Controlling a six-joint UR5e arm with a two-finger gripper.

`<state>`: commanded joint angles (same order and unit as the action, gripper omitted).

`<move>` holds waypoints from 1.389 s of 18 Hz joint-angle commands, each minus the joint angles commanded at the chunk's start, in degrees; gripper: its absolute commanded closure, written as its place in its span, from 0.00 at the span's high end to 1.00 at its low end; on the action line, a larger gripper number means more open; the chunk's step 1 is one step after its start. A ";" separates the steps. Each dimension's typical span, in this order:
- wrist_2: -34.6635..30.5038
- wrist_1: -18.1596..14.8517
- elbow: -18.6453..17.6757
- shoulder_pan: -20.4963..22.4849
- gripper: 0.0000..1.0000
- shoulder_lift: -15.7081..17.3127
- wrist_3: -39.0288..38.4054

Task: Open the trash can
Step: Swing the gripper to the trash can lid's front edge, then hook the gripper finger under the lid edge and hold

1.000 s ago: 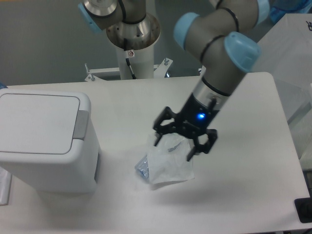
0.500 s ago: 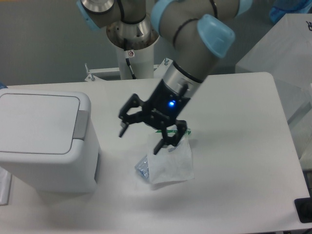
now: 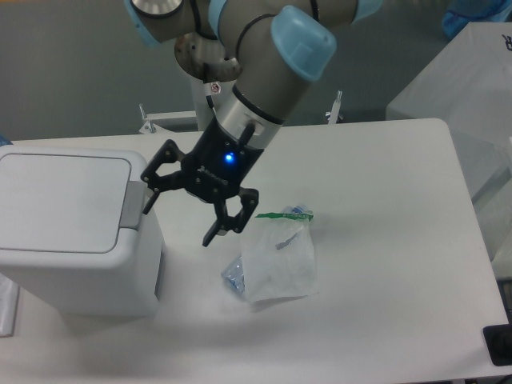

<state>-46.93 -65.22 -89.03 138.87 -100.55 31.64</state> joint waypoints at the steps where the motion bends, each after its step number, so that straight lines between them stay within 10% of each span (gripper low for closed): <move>1: -0.09 1.05 -0.88 0.00 1.00 0.18 0.09; 25: -0.35 4.49 -4.75 -0.18 1.00 0.97 0.18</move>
<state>-47.29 -60.73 -93.78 138.69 -99.58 31.82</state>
